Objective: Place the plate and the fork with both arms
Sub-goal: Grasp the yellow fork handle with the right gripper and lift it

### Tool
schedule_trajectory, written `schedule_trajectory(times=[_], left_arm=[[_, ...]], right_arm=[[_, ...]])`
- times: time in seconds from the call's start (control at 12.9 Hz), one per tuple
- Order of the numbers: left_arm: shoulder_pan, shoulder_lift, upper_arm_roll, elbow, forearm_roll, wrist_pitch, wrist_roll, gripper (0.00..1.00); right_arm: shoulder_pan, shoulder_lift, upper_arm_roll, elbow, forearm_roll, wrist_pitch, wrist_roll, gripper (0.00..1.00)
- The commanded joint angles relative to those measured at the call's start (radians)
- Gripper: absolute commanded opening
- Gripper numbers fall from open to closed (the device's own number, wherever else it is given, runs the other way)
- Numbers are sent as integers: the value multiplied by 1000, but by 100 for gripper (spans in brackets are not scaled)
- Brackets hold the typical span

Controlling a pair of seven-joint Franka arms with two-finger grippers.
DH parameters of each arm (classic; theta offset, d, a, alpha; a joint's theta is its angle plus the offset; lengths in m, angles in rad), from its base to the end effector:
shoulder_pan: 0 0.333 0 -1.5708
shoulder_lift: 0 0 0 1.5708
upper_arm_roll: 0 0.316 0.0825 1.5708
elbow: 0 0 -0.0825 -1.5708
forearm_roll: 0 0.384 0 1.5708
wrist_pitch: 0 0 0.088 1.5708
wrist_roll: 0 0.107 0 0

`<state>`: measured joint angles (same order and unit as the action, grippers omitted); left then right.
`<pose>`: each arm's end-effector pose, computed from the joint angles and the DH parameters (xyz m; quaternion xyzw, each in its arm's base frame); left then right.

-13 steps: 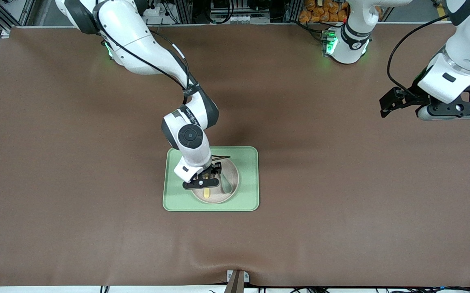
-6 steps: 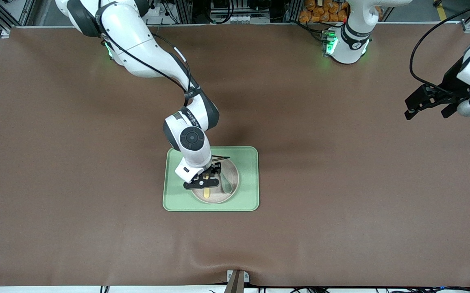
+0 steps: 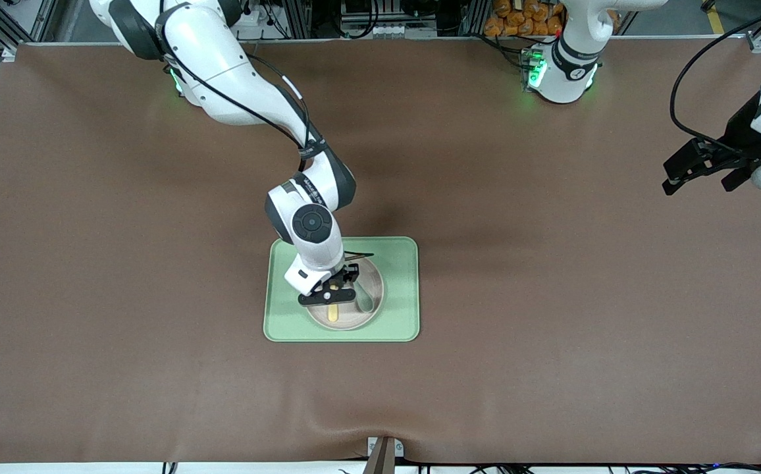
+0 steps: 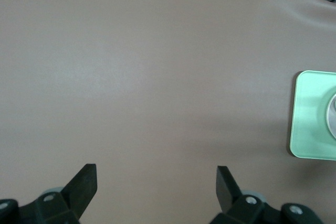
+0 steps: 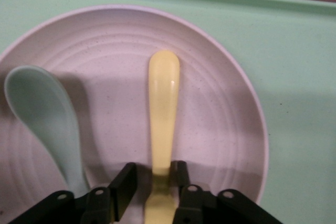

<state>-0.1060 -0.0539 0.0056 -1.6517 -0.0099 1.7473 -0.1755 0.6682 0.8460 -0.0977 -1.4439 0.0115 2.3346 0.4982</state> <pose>0.5515 -0.0564 0.6324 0.9965 0.0379 0.0733 0.0153 0.6050 0.4043 0.1890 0.9980 0.0495 0.0371 0.0151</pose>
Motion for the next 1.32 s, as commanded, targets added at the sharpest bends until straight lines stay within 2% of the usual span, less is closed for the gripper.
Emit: schedule_trajectory(times=[0.0,0.31,0.62,1.09,1.24], left_arm=[[-8,-1,5,6,16,-6,13,100],[-8,2,7,1,16,-6,13,100],[-8,2,7,3,18,-11,10,100],[-6,0,10,1,18,-61,24,100],[-6,0,8,1,18,-61,44,100]], right_arm=[[8,18,-8,14,-10,-1,22,0],[7,12,-8,17,-7,-3,25,0],[-9,-22,-10,69,2,-24,36,0],[-107,-100,-7,54,22,-57,29,0],[-134,-102,-8,43,35,-112,14,0]])
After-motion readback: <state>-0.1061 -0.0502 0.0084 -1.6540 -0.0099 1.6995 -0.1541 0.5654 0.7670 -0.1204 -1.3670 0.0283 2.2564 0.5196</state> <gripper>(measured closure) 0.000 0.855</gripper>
